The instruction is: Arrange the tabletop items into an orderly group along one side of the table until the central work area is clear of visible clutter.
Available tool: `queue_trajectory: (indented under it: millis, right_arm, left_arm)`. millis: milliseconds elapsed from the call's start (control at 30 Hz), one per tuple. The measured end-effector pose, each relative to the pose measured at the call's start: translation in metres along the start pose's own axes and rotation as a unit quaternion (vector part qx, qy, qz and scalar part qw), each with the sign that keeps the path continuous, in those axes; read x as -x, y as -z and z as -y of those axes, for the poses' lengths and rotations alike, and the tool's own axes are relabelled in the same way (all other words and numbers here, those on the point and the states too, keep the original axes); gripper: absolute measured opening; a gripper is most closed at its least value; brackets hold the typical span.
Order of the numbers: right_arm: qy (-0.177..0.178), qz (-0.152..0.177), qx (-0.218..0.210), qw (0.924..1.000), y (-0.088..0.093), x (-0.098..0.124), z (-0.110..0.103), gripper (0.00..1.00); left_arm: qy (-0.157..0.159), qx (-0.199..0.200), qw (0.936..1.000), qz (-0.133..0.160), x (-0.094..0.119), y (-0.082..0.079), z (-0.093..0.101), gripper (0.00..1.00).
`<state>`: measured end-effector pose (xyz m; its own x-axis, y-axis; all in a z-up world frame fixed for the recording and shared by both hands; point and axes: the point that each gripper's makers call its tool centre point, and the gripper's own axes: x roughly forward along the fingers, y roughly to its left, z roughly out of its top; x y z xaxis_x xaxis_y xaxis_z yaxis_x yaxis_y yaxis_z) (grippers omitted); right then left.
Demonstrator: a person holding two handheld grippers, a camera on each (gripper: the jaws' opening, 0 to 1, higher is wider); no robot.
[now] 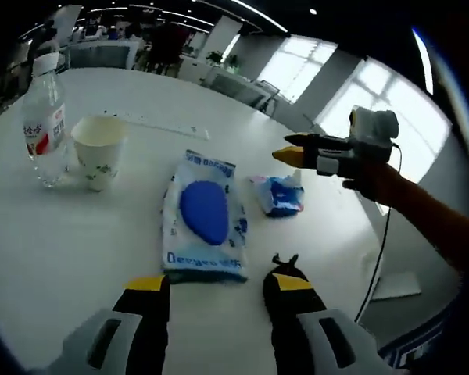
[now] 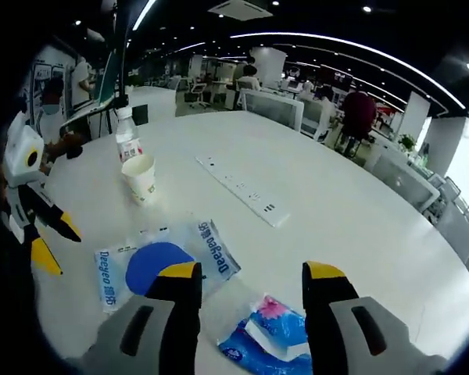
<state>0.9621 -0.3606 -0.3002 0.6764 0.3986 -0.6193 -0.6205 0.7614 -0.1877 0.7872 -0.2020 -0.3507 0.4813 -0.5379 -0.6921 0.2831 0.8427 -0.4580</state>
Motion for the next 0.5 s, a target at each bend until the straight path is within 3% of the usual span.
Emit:
queue_trajectory:
  millis: [100, 300, 500]
  right_arm:
    - [-0.017, -0.009, 0.016, 0.9997, -0.002, -0.013, -0.007, 0.47]
    - [-0.037, -0.023, 0.042, 0.9981, -0.007, -0.03, -0.019, 0.46]
    - [-0.054, -0.042, 0.053, 0.9963, -0.003, -0.046, -0.024, 0.43]
  left_arm:
    - [0.002, 0.047, 0.9989, -0.006, -0.004, 0.008, 0.0, 0.48]
    - [-0.001, 0.054, 0.9984, -0.016, -0.008, 0.012, -0.004, 0.43]
    - [0.005, 0.088, 0.9958, -0.026, -0.018, 0.013, -0.004, 0.39]
